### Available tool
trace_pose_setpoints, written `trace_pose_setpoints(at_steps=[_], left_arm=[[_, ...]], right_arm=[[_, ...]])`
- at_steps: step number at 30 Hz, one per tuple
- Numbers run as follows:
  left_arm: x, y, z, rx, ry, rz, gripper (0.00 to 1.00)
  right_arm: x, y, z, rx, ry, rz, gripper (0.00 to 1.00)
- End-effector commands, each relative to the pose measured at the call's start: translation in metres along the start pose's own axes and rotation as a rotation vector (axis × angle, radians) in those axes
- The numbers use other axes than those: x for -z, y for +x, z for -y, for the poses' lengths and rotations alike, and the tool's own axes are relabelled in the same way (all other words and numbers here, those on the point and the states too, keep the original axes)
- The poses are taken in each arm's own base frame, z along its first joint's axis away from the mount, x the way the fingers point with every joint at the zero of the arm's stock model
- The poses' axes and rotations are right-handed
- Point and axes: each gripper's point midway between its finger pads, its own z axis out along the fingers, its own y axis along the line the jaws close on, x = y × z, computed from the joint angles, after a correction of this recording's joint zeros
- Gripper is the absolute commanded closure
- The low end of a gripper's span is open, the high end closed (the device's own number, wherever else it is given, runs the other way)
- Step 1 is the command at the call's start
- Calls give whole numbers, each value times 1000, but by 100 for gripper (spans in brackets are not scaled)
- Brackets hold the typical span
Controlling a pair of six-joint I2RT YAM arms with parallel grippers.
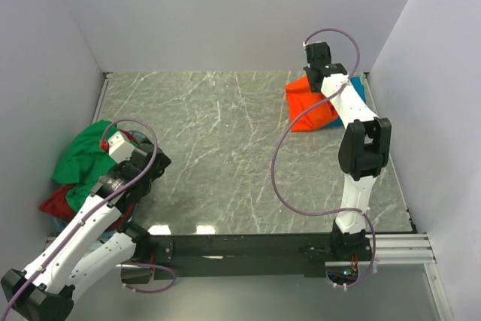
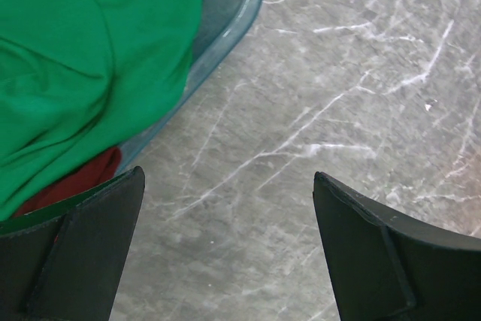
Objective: Fold and stack the t-shirts
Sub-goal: Neatly place the folded tshirt to the corner
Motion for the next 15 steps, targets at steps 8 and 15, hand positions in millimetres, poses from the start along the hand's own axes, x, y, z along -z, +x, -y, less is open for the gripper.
trace_pose_setpoints(at_steps=[8, 15], left_arm=[[5, -19, 0, 37, -30, 64, 0], [2, -16, -1, 21, -41, 57, 0]], right_arm=[[27, -48, 33, -81, 32, 83, 100], [37, -46, 45, -105, 40, 57, 100]])
